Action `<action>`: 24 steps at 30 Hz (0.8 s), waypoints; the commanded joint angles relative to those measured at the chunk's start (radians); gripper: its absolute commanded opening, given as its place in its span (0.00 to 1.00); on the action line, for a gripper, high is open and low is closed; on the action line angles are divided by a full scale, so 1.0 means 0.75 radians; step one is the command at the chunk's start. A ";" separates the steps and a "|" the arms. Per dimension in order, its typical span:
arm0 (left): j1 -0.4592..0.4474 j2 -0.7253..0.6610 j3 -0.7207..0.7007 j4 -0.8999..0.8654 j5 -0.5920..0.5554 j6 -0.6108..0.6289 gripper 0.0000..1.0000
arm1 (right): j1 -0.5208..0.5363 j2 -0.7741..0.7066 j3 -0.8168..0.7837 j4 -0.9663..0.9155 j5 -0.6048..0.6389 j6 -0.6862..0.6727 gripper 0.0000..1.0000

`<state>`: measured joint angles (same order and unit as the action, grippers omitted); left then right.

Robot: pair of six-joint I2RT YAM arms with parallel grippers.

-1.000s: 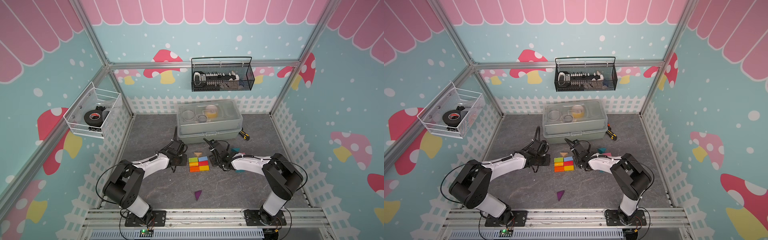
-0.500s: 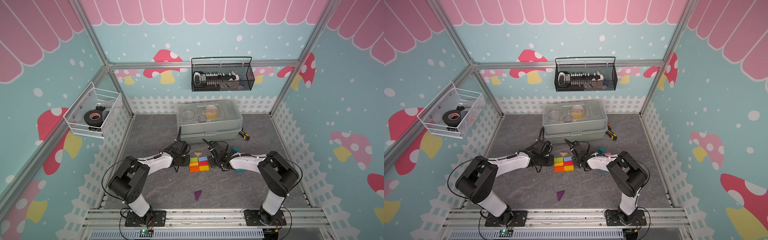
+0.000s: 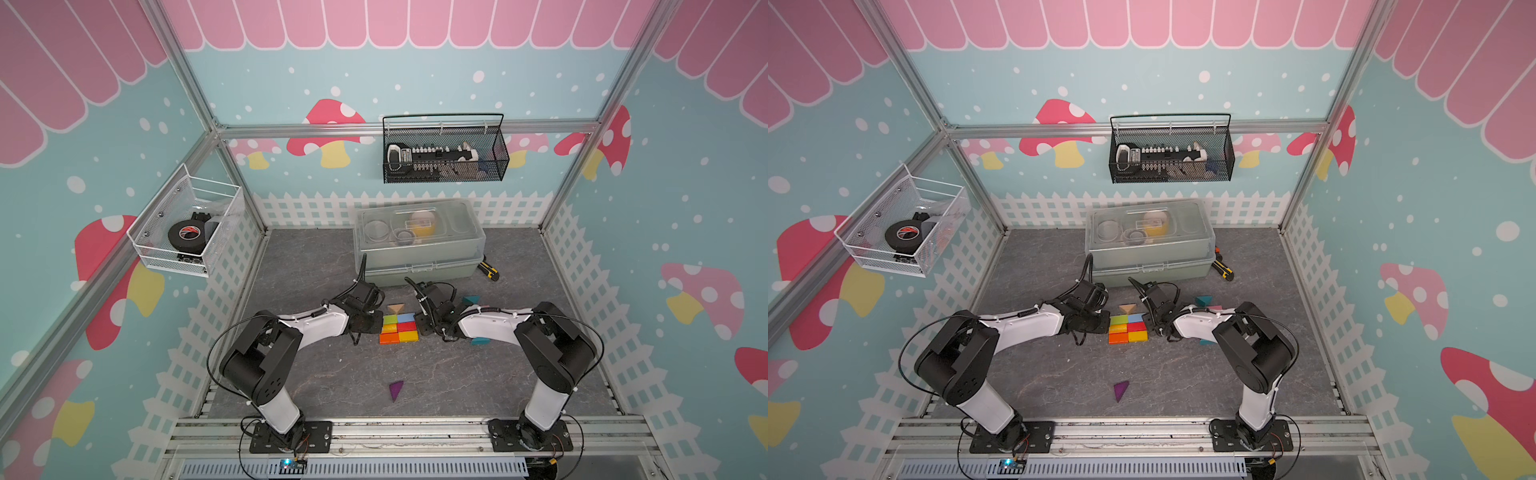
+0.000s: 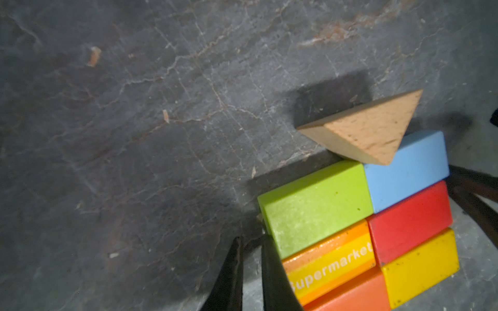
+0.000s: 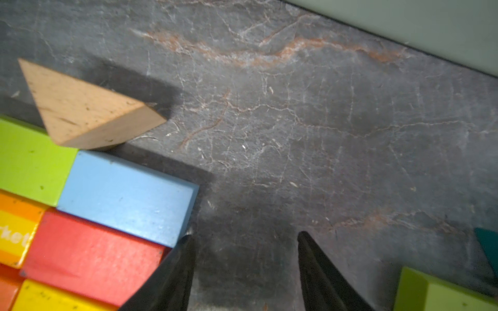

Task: Assemble a piece of candy with building blocks
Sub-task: Adjust the building block at the center of the board.

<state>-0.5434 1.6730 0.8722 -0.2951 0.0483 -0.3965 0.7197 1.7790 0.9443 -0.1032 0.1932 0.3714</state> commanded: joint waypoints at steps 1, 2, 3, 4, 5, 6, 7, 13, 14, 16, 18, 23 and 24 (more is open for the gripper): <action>-0.007 0.007 0.040 -0.012 -0.031 0.012 0.16 | -0.004 0.000 -0.001 0.000 -0.016 0.016 0.61; -0.007 0.001 0.035 -0.012 -0.034 0.013 0.16 | -0.005 -0.005 -0.005 -0.001 -0.020 0.016 0.61; -0.008 -0.005 0.034 -0.013 -0.035 0.010 0.17 | -0.005 -0.008 -0.006 0.000 -0.024 0.016 0.61; -0.007 -0.009 0.032 -0.013 -0.040 0.006 0.17 | -0.005 -0.011 -0.009 0.000 -0.024 0.016 0.61; -0.007 -0.012 0.029 -0.015 -0.043 0.005 0.18 | -0.005 -0.014 -0.009 0.000 -0.019 0.016 0.61; -0.006 -0.015 0.030 -0.019 -0.049 0.004 0.18 | -0.005 -0.015 -0.011 -0.001 -0.018 0.014 0.61; -0.007 -0.016 0.032 -0.026 -0.059 0.002 0.18 | -0.004 -0.017 -0.011 -0.001 -0.015 0.014 0.61; -0.007 -0.046 0.035 -0.080 -0.108 -0.016 0.21 | -0.006 -0.029 -0.016 -0.024 0.032 0.016 0.61; -0.007 -0.057 0.029 -0.086 -0.105 -0.020 0.20 | -0.006 -0.035 -0.021 -0.026 0.037 0.014 0.61; -0.009 -0.079 0.009 -0.092 -0.101 -0.028 0.20 | -0.006 -0.046 -0.030 -0.028 0.035 0.015 0.61; -0.011 -0.097 -0.016 -0.091 -0.090 -0.037 0.19 | -0.007 -0.057 -0.037 -0.030 0.033 0.018 0.61; -0.042 -0.103 -0.042 -0.092 -0.068 -0.046 0.17 | -0.006 -0.073 -0.051 -0.034 0.001 0.025 0.61; -0.049 -0.101 -0.044 -0.091 -0.066 -0.046 0.16 | -0.006 -0.073 -0.052 -0.034 -0.001 0.026 0.61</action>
<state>-0.5640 1.6108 0.8555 -0.3492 -0.0032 -0.4137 0.7197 1.7504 0.9203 -0.1123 0.1993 0.3737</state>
